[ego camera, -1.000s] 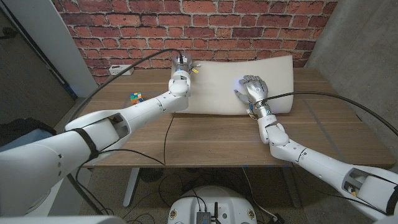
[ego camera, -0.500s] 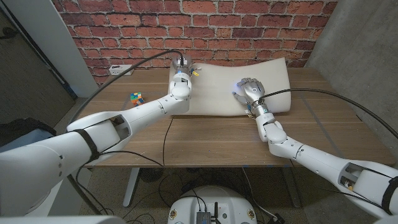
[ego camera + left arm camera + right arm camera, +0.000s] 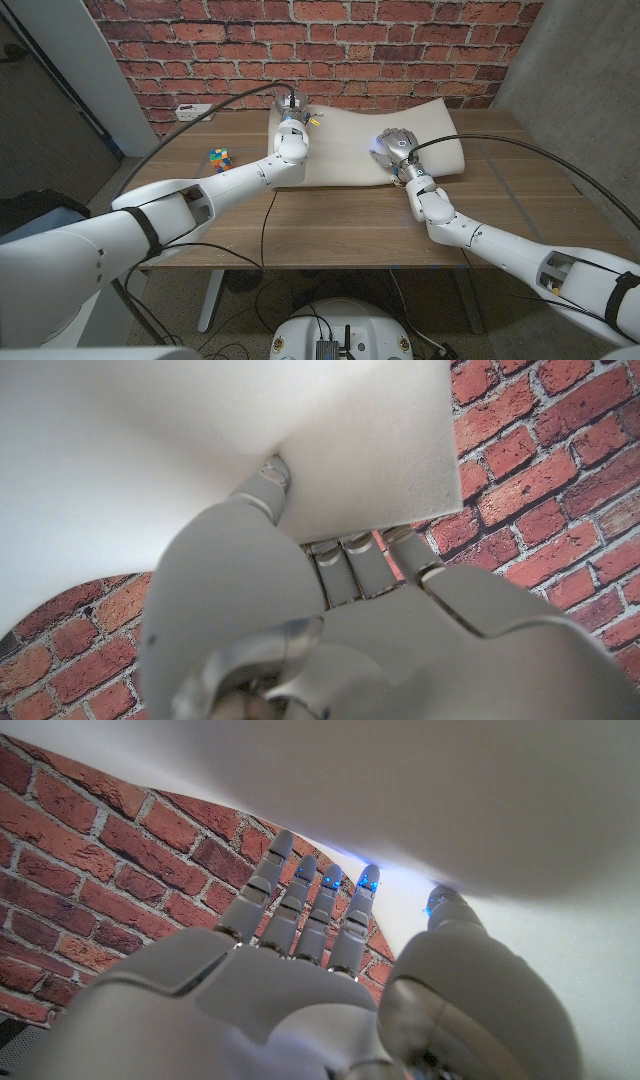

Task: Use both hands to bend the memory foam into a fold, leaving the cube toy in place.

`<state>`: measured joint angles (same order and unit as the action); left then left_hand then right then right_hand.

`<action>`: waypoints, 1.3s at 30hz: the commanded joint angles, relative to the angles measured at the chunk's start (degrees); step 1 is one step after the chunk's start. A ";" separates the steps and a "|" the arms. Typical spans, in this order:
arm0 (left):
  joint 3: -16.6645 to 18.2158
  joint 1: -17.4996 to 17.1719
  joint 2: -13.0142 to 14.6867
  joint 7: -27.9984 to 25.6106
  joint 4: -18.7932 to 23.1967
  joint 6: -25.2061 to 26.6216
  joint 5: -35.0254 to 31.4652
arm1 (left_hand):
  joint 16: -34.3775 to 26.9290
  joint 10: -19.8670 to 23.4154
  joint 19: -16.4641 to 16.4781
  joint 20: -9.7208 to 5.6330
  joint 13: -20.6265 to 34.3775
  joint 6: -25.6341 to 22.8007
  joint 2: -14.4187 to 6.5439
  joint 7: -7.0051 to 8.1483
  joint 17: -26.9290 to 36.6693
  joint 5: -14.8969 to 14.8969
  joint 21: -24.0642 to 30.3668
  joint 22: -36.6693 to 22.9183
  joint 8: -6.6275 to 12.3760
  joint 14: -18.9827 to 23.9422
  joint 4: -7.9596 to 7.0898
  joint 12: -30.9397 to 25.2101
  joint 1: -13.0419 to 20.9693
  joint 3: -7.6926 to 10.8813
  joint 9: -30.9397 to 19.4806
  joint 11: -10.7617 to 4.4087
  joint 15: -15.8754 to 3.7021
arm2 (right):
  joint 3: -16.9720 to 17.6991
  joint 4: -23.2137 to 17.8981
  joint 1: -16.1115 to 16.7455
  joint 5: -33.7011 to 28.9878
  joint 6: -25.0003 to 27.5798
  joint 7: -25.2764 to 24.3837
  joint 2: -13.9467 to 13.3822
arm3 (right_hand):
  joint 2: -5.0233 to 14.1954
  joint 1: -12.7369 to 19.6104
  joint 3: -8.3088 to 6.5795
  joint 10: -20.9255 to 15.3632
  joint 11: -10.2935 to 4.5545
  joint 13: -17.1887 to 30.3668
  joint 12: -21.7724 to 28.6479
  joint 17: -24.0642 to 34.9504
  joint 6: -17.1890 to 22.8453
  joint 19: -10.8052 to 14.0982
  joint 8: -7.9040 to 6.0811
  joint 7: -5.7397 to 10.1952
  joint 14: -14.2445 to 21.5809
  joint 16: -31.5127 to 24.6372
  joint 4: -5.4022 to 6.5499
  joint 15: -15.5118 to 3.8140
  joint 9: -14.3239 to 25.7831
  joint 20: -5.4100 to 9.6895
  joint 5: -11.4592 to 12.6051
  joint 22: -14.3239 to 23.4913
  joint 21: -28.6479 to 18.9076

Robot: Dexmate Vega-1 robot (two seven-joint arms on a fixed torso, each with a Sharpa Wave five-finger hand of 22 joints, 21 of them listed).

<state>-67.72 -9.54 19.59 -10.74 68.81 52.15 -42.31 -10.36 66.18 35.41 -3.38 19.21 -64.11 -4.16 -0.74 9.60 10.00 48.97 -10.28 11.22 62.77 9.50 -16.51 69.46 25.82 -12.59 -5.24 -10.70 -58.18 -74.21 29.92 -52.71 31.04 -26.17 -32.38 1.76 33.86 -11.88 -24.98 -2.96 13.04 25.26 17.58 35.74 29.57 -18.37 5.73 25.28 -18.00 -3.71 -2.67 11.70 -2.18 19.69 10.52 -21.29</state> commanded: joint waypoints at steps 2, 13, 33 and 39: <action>-1.76 1.43 -1.18 1.03 -2.73 -0.16 -1.21 | 0.27 4.23 -0.67 -7.73 -0.45 1.63 -0.28 0.48 -0.03 0.33 0.25 -0.05 -0.60 -0.90 -0.55 0.67 -0.60 0.23 0.02 -5.44 -2.39 | -3.40 0.95 -3.31 -1.63 3.51 11.16 1.71 | 0.05 -0.84 0.02 -0.13 0.36 0.05 -0.28 -0.08 -0.39 0.01 0.46 -0.47 0.41 0.30 -0.07 -6.02 -0.02 -0.56 -0.22 0.25 0.14; -3.49 2.27 -2.23 1.17 -4.96 0.48 -2.66 | 0.84 -4.51 -6.21 -7.25 -2.78 11.73 0.56 2.82 -0.12 0.30 -1.72 0.13 -1.35 -10.70 -1.51 4.69 -5.42 -0.12 0.28 -5.79 -1.66 | -5.19 3.28 -5.27 -1.59 5.09 15.53 3.40 | 0.03 -1.39 0.13 -0.19 0.37 -0.05 -0.54 -0.38 0.41 -0.26 0.34 -0.55 0.24 0.67 0.11 -5.77 -0.06 -0.84 -0.27 0.26 0.33; 5.38 -4.92 -5.43 -24.89 -4.16 2.37 -0.89 | 0.02 -26.17 -15.04 0.84 -4.95 31.18 2.58 5.96 0.30 0.24 -7.15 0.29 -1.45 -27.48 -3.93 6.07 -17.36 -3.58 1.02 -4.97 1.31 | -9.04 8.09 -8.77 -1.11 7.66 19.59 6.31 | -0.73 -3.06 0.88 0.39 0.38 -0.21 -1.37 -0.79 0.43 -1.74 0.78 -0.81 -1.09 1.71 0.59 -5.01 -0.11 -1.54 -0.35 0.28 1.14; 5.82 -5.76 -4.02 -25.33 -0.72 2.72 -0.34 | 0.11 -34.15 -15.44 3.44 -5.43 39.16 2.25 6.05 0.67 0.09 -8.64 0.27 -1.56 -30.93 -4.93 6.31 -21.46 -4.39 1.30 -2.93 3.51 | -9.72 8.25 -9.24 -0.86 8.74 20.81 6.35 | -0.90 -4.08 1.25 1.44 0.53 -0.27 -2.12 -0.87 -0.27 -2.76 1.31 -0.87 -2.38 2.41 0.98 -4.77 -0.11 -1.71 -0.37 0.28 1.68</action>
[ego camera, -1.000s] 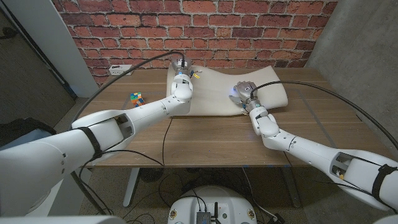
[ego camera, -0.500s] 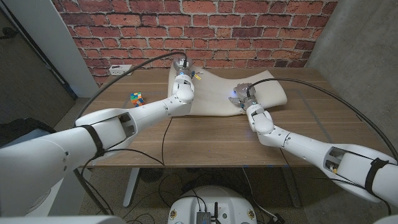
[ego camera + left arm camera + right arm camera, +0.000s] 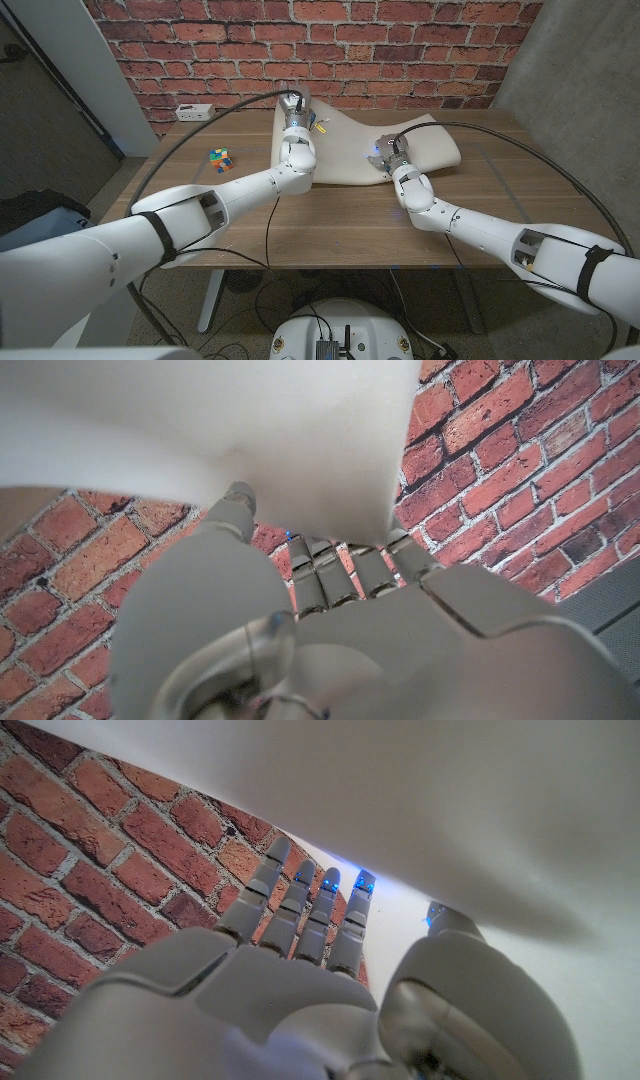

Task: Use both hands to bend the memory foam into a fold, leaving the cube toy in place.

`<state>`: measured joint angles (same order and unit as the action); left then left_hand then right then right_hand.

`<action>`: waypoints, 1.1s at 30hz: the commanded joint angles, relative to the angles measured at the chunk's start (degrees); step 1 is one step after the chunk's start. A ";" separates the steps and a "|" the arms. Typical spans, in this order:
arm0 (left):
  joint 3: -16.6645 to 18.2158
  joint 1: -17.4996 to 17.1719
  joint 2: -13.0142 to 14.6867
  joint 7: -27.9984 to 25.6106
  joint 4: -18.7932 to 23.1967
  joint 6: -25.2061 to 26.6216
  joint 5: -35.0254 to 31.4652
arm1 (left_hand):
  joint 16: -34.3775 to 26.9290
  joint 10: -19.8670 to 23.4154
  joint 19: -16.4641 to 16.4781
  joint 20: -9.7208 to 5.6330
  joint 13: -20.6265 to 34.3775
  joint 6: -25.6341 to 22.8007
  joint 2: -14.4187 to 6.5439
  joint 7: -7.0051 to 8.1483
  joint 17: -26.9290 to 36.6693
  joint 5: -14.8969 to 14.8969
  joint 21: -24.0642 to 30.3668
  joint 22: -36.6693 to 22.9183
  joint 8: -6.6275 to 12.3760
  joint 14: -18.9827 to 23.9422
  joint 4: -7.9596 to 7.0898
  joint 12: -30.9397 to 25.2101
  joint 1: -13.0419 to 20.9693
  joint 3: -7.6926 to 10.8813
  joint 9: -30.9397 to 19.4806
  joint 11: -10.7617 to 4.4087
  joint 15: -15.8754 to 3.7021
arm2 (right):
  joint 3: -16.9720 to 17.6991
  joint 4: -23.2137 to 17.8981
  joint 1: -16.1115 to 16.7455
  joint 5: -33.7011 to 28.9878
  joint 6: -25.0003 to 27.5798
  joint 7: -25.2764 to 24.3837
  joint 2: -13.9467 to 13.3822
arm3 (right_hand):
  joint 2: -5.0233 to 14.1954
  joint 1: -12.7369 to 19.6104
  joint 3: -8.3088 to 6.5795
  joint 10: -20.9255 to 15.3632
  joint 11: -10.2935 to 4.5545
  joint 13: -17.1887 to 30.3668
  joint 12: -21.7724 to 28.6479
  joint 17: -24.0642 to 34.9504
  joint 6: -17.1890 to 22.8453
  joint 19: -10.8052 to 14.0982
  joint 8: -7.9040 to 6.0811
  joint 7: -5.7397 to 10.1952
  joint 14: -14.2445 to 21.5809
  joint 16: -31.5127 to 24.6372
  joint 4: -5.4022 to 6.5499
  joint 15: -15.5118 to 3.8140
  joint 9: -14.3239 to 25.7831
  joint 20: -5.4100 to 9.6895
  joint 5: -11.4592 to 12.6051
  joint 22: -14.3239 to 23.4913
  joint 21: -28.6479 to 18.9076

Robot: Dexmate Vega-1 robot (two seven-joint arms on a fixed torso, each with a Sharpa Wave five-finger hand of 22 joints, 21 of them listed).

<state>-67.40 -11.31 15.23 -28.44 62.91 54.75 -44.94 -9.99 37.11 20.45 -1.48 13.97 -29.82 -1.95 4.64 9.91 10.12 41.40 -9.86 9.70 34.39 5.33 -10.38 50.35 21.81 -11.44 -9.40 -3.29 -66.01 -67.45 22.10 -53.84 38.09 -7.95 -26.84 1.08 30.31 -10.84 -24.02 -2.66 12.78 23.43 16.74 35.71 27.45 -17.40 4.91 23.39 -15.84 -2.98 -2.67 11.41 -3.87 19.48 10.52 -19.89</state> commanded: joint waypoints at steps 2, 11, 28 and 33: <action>5.83 -4.35 0.50 -7.81 5.99 0.06 2.68 | 0.04 -10.09 -2.37 3.12 -0.49 8.32 -0.04 0.57 0.49 -0.02 -2.54 -0.19 0.10 -6.17 -1.24 0.36 -4.49 -0.86 0.26 2.74 -2.59 | -2.19 1.54 -1.60 0.25 1.94 3.01 0.80 | -0.24 -0.66 0.26 0.61 0.27 -0.01 -0.38 -0.03 -0.30 -0.68 0.40 -0.08 -0.59 0.31 0.29 -4.80 0.19 -0.06 -0.16 0.29 0.31; 5.69 -5.31 6.33 3.44 17.20 -1.80 5.43 | -0.37 -14.45 -4.79 5.12 -0.99 9.92 -0.74 1.21 0.72 -0.15 -4.79 -0.27 1.21 -11.13 -3.17 -0.49 -9.63 -2.21 0.34 5.32 -0.69 | -3.10 0.82 -1.80 -0.26 3.61 3.82 0.64 | -0.37 -1.04 0.41 0.55 0.40 -0.03 -0.54 -0.09 -0.17 -1.04 0.49 -0.13 -0.75 0.49 0.38 -4.68 0.20 -0.24 -0.13 0.28 0.55; 0.50 -3.39 12.01 28.56 27.31 -3.23 5.72 | 0.31 -24.46 -15.67 5.61 -2.34 17.80 -2.86 0.96 0.29 0.03 -13.17 -0.19 0.03 -23.24 -5.53 0.12 -18.40 -3.76 0.86 6.72 1.89 | -3.99 -0.21 -1.84 -0.99 6.79 5.92 0.53 | -0.36 -1.75 0.62 0.62 0.27 -0.05 -0.86 -0.13 -0.24 -1.44 0.75 -0.17 -1.01 0.75 0.65 -4.64 0.21 -0.29 -0.08 0.29 0.87; -1.61 -1.43 13.72 36.57 27.34 -7.79 5.39 | 0.52 -34.76 -23.30 3.61 -2.93 24.52 -0.43 0.63 0.09 0.35 -19.00 -0.22 0.12 -34.35 -6.19 0.08 -24.25 -6.77 1.19 6.98 2.76 | -4.19 -0.86 -1.75 -1.24 7.45 6.62 0.10 | -0.34 -2.20 0.76 0.69 0.31 -0.06 -0.99 -0.11 -0.31 -1.46 0.87 -0.09 -1.19 0.86 0.86 -4.67 0.22 -0.23 -0.10 0.29 0.94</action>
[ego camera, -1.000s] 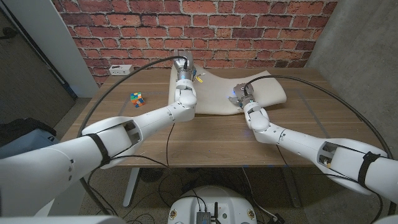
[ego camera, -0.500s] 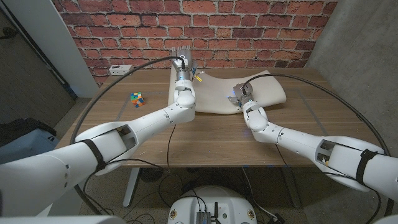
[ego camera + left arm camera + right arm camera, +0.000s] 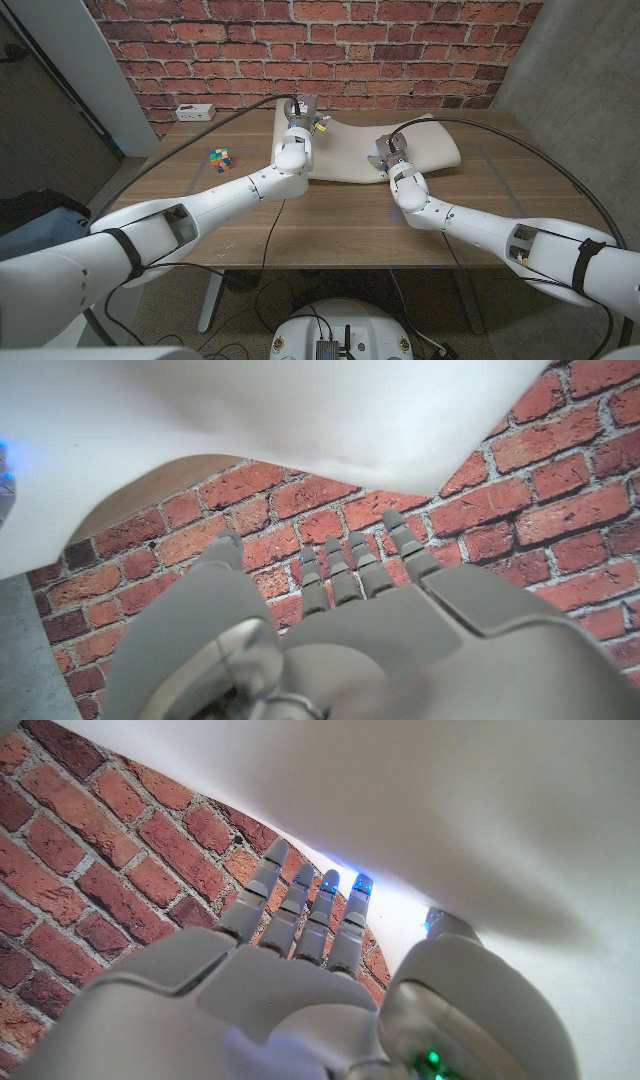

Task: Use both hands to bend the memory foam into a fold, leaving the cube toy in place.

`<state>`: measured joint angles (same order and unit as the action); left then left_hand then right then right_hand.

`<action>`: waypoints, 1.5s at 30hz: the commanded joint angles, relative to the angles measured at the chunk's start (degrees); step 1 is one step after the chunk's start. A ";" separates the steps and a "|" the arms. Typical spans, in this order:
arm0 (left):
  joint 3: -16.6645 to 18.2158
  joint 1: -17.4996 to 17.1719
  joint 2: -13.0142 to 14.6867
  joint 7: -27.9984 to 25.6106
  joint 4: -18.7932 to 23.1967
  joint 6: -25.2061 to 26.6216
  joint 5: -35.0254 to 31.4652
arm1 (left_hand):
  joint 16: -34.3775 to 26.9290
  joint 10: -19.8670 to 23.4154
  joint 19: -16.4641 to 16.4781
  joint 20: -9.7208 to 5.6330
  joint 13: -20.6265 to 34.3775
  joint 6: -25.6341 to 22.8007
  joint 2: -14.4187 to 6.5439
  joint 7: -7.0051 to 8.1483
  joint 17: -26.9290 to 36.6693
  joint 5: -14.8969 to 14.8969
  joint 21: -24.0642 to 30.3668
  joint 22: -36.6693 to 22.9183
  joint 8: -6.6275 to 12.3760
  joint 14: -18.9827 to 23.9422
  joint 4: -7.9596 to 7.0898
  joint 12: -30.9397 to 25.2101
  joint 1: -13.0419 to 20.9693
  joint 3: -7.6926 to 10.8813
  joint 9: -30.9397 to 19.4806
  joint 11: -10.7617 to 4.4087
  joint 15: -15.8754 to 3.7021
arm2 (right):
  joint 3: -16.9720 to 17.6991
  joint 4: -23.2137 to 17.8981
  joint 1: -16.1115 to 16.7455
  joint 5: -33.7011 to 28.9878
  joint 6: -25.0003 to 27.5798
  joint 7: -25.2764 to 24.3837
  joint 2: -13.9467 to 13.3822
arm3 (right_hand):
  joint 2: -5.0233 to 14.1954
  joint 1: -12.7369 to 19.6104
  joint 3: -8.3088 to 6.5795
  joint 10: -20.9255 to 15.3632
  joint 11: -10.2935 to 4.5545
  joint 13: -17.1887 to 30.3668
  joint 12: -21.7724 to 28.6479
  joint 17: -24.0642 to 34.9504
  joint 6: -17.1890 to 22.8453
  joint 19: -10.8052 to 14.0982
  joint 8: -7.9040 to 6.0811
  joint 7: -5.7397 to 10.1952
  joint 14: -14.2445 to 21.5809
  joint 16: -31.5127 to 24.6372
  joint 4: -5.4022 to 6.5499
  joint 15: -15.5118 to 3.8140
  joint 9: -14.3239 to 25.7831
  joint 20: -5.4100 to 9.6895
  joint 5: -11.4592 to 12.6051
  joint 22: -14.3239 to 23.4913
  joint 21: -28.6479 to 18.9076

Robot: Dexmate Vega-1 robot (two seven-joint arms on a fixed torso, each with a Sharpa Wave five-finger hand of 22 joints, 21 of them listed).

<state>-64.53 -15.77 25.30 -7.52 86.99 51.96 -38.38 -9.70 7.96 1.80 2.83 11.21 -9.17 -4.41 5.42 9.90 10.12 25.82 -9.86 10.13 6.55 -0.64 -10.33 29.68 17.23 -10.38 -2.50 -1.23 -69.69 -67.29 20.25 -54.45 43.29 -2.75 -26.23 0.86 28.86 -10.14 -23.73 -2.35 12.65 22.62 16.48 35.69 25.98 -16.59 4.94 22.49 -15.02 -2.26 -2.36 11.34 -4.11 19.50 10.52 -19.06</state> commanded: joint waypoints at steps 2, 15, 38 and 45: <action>-4.42 3.22 3.72 17.80 2.81 -6.33 -0.88 | 0.24 -8.07 -6.93 -0.18 -0.22 6.13 2.78 0.18 0.12 0.50 -5.00 -0.27 -0.38 -9.45 -0.49 0.05 -5.19 -3.12 0.14 0.74 1.27 | -0.74 -0.97 0.02 -0.97 2.57 1.66 -0.54 | -0.11 -0.89 0.11 0.39 0.05 0.07 -0.21 0.16 -0.31 0.06 0.09 -0.14 -0.30 0.06 0.21 -5.01 0.29 0.03 -0.13 0.30 0.11; -6.39 5.18 3.46 28.77 -0.42 -10.84 -3.66 | -0.40 -17.40 -13.30 0.97 -0.35 15.47 -7.98 -2.50 0.51 2.77 -9.67 -0.85 -0.46 -16.76 -7.57 -0.14 -9.15 5.53 0.10 0.31 1.70 | -0.64 -0.47 -0.10 -0.72 2.36 1.15 -0.43 | -0.03 -1.73 0.38 0.37 0.01 0.07 -0.41 0.20 -0.17 0.02 0.20 -0.12 -0.34 0.15 0.62 -5.09 0.31 -0.04 -0.18 0.31 0.24; -8.85 3.78 1.02 31.76 -9.19 -15.57 -16.29 | -0.88 -24.81 -16.39 1.33 -0.22 23.42 -7.80 -3.36 1.15 3.57 -11.44 -1.31 -0.21 -22.24 -11.19 -0.46 -15.07 12.59 -0.07 1.86 2.58 | -0.67 -1.39 -0.10 -1.14 2.70 0.97 -0.91 | 0.02 -2.11 0.46 -0.26 0.06 0.07 -0.52 0.07 0.89 0.05 0.04 -0.24 -0.17 0.35 0.67 -5.16 0.35 -0.03 -0.11 0.31 0.45; -8.37 2.46 -0.45 30.32 -12.66 -18.35 -16.04 | -0.95 -26.08 -16.54 1.14 -0.17 25.53 -7.45 -3.39 1.35 3.55 -11.45 -1.51 -0.39 -23.12 -11.35 -0.44 -18.01 12.45 -0.14 1.74 2.42 | -0.37 -2.25 0.23 -1.25 2.59 0.93 -1.45 | 0.06 -2.10 0.43 -0.25 0.04 0.07 -0.62 0.02 0.86 0.12 0.11 -0.27 -0.07 0.40 0.62 -5.21 0.36 0.03 -0.07 0.31 0.49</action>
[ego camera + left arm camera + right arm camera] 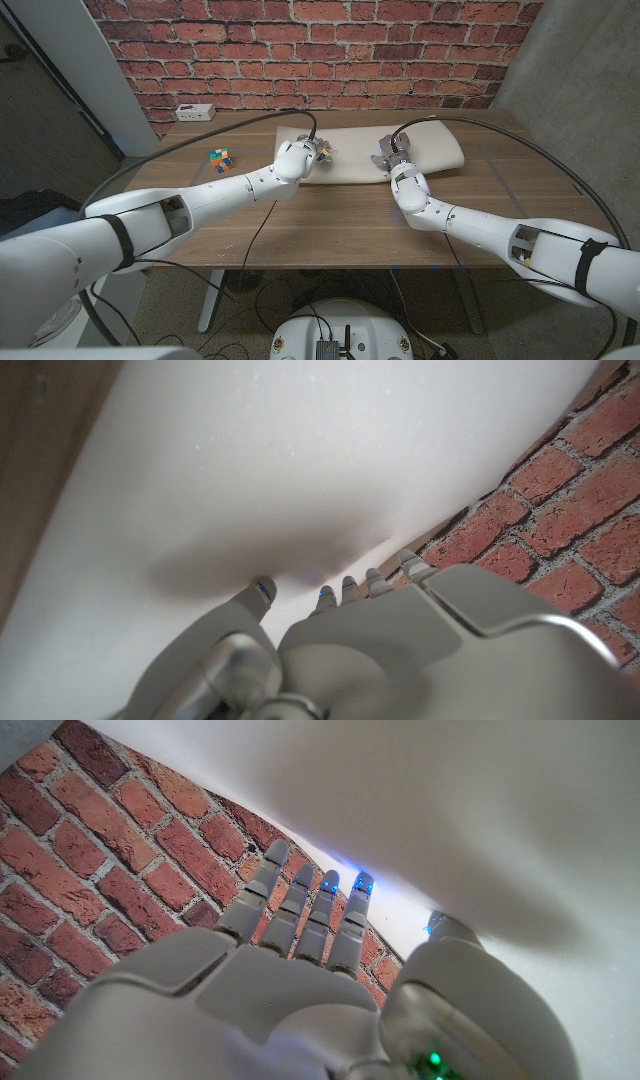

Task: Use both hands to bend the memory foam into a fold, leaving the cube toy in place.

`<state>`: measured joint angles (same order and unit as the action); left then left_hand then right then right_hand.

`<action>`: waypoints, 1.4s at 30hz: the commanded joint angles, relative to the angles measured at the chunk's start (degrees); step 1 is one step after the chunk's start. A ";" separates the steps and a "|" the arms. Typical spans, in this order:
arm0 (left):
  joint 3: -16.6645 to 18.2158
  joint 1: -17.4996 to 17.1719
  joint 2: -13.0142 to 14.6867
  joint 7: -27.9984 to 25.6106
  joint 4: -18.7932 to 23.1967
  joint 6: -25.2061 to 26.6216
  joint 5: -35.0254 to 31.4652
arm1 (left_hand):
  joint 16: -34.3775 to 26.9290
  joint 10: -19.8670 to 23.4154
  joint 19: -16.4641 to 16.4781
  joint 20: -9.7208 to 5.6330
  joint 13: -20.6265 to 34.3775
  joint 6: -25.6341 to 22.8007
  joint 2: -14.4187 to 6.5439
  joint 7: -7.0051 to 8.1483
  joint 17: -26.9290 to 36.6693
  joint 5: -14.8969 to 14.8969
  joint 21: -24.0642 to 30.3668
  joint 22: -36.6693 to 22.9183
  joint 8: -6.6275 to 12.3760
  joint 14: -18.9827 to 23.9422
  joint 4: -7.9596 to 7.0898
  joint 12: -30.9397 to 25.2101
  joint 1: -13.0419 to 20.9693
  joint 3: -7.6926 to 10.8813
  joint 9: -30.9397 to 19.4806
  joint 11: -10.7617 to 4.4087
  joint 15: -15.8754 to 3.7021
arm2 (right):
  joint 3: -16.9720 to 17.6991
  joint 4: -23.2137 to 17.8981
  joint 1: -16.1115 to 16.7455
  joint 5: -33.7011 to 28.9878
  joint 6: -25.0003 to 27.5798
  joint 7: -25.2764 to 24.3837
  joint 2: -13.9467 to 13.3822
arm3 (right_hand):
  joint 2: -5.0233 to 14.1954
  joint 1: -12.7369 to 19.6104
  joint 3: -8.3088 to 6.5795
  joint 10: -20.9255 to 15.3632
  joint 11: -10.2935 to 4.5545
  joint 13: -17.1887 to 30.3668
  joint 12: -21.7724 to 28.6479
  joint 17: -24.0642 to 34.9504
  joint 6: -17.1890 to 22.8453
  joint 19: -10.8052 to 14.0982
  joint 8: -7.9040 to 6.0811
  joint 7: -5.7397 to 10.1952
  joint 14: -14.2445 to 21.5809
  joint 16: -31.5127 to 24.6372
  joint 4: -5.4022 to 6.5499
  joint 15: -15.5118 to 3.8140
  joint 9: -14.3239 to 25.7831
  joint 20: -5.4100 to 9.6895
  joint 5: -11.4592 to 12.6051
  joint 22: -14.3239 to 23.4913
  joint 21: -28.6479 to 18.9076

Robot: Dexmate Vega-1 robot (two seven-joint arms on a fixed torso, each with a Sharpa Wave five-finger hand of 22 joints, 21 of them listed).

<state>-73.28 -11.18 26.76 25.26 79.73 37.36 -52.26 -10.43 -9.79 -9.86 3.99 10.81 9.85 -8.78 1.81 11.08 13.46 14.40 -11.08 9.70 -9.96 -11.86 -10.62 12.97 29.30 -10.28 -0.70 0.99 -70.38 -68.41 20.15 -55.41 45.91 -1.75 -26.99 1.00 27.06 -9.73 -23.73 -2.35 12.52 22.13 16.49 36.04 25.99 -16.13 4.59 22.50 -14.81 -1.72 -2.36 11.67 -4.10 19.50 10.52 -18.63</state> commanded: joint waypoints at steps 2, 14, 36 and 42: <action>0.48 -2.43 -2.23 -2.33 -6.08 -4.15 -1.89 | -0.25 -8.54 -4.79 -0.05 0.24 6.73 -3.09 0.18 0.19 0.21 0.02 -0.32 0.08 -6.72 -0.12 -0.15 -1.81 0.37 -0.24 -0.05 0.22 | 0.48 -1.43 0.49 -0.38 0.09 -0.12 -0.89 | -0.05 -0.29 0.01 -0.19 -0.06 0.20 -0.18 0.00 0.23 0.13 -0.21 0.14 -0.10 0.22 0.07 -5.16 0.03 0.00 -0.06 0.31 0.07; 1.96 -4.34 -2.30 -2.48 -6.80 -5.20 0.82 | -0.36 -9.60 -4.76 -0.27 0.28 7.66 -3.13 -0.50 0.27 0.23 0.08 -0.44 0.23 -7.28 -0.05 -0.22 -4.32 0.50 -0.27 -0.53 0.11 | 5.33 -2.58 3.62 2.73 6.97 -6.19 1.50 | 5.02 4.19 -4.13 0.58 -0.14 0.21 -1.43 -0.45 -3.04 1.25 1.69 0.41 0.13 0.85 -2.15 -4.83 0.05 0.43 -0.26 0.28 0.17; 2.92 -5.60 -1.33 -3.31 -5.52 -5.53 3.45 | -0.46 -10.47 -4.63 -0.66 0.32 8.82 -3.06 -1.09 0.28 0.29 0.18 -0.53 0.35 -7.63 0.04 -0.34 -6.79 0.79 -0.26 -0.38 0.10 | 21.84 -11.76 13.28 20.22 17.00 -27.92 5.02 | 4.95 0.06 -4.00 7.26 3.31 0.38 -5.79 -0.04 -12.80 -1.33 5.15 -0.57 -3.46 2.27 -1.79 -1.00 0.34 -4.98 -5.45 0.14 2.67; 3.34 -5.98 -0.77 -3.33 -4.49 -5.20 3.61 | -0.64 -10.84 -4.74 -0.06 0.34 9.32 -2.64 0.16 0.27 0.21 0.15 -0.55 0.46 -7.46 0.15 -0.45 -8.22 0.73 -0.26 -0.54 0.43 | 25.43 -14.97 15.34 25.16 17.24 -31.87 5.09 | 4.80 -0.19 -4.25 10.78 2.92 0.32 -7.70 -0.27 -16.12 -3.86 5.69 -0.62 -7.16 3.44 -2.34 -0.35 0.33 -7.22 -6.67 0.05 4.24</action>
<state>-70.32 -16.43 25.17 21.86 73.92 32.06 -49.34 -10.65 -10.19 -9.64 3.77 10.84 10.35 -6.13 0.74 11.03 13.46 14.39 -11.34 9.75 -9.91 -12.26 -10.53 5.64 29.87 -10.23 -1.08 1.04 -52.11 -78.21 31.23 -39.24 61.79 -24.76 -22.59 6.04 27.15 -13.49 -14.02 0.84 12.66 15.05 16.22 21.18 23.37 -10.78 3.92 17.16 -11.96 -3.74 -2.44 11.88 -10.39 13.44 10.52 -15.23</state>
